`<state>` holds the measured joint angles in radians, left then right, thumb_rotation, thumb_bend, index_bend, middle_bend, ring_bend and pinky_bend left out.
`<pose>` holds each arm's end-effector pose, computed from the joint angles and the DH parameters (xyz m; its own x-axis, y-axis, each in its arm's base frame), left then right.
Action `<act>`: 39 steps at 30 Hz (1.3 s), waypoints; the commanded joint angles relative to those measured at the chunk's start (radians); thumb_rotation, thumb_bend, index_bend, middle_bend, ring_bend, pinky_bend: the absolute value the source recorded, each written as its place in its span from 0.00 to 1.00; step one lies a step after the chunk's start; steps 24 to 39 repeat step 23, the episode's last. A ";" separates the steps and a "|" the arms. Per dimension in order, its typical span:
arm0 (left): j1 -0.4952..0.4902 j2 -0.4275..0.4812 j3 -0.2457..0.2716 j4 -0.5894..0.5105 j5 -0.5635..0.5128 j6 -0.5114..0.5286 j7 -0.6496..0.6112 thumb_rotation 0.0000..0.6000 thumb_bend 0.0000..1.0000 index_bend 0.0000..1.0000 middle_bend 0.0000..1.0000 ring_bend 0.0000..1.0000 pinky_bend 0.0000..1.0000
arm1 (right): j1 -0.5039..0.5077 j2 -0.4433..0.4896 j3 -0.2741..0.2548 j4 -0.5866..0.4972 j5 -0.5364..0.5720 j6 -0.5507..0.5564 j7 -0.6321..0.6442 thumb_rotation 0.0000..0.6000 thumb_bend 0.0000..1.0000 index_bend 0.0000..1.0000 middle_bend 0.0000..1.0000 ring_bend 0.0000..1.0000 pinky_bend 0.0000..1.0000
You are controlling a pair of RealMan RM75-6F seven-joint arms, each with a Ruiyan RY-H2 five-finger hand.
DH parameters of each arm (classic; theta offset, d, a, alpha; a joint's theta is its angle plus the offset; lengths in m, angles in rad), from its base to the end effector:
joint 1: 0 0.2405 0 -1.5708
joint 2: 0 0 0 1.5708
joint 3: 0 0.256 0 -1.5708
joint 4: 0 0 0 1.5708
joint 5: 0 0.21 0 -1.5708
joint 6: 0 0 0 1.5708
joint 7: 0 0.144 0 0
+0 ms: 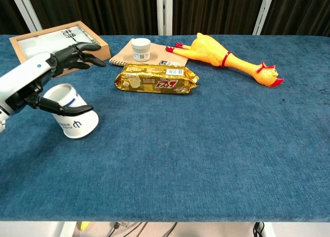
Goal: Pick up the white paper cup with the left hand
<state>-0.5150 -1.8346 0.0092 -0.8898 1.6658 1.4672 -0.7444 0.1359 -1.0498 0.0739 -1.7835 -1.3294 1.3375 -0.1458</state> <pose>-0.2139 0.2829 -0.0386 -0.1992 0.2840 0.9379 0.8257 -0.4667 0.3167 -0.2986 -0.1960 0.1556 0.4041 -0.1318 0.9052 -0.9063 0.0764 0.4157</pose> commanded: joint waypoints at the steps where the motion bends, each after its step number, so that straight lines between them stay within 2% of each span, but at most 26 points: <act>1: 0.009 0.028 -0.004 -0.022 0.015 0.040 0.031 1.00 0.19 0.09 0.17 0.04 0.13 | 0.000 0.001 0.000 0.001 0.002 -0.001 0.001 1.00 0.18 0.00 0.00 0.00 0.00; 5: 0.021 0.102 -0.019 -0.103 0.032 0.105 0.125 1.00 0.18 0.09 0.16 0.03 0.13 | 0.000 0.001 0.001 0.001 0.003 0.000 0.000 1.00 0.18 0.00 0.00 0.00 0.00; 7: 0.029 0.181 -0.033 -0.190 0.032 0.125 0.231 1.00 0.18 0.11 0.16 0.03 0.12 | -0.001 0.000 0.002 -0.001 0.002 0.003 -0.001 1.00 0.18 0.00 0.00 0.00 0.00; 11: 0.076 0.405 -0.054 -0.468 -0.031 0.102 0.522 1.00 0.18 0.17 0.17 0.03 0.11 | -0.003 -0.005 0.004 -0.005 0.001 0.013 -0.006 1.00 0.18 0.00 0.00 0.00 0.00; 13: 0.108 0.476 -0.062 -0.551 -0.067 0.112 0.640 1.00 0.18 0.17 0.17 0.03 0.11 | -0.004 -0.008 0.003 -0.004 0.000 0.015 -0.013 1.00 0.18 0.00 0.00 0.00 0.00; 15: 0.148 0.514 -0.066 -0.582 -0.097 0.140 0.760 1.00 0.18 0.17 0.16 0.03 0.10 | -0.006 -0.014 0.003 -0.002 0.003 0.022 -0.026 1.00 0.18 0.00 0.00 0.00 0.00; 18: 0.200 0.534 -0.041 -0.581 -0.138 0.138 0.859 1.00 0.17 0.15 0.13 0.00 0.07 | -0.013 -0.013 0.003 -0.010 0.003 0.036 -0.036 1.00 0.18 0.00 0.00 0.00 0.00; 23: 0.263 0.527 -0.012 -0.533 -0.181 0.130 0.879 1.00 0.15 0.11 0.08 0.00 0.03 | -0.034 -0.013 -0.004 -0.017 -0.035 0.084 -0.027 1.00 0.18 0.00 0.00 0.00 0.00; 39: 0.263 0.527 -0.012 -0.533 -0.181 0.130 0.879 1.00 0.15 0.11 0.08 0.00 0.03 | -0.034 -0.013 -0.004 -0.017 -0.035 0.084 -0.027 1.00 0.18 0.00 0.00 0.00 0.00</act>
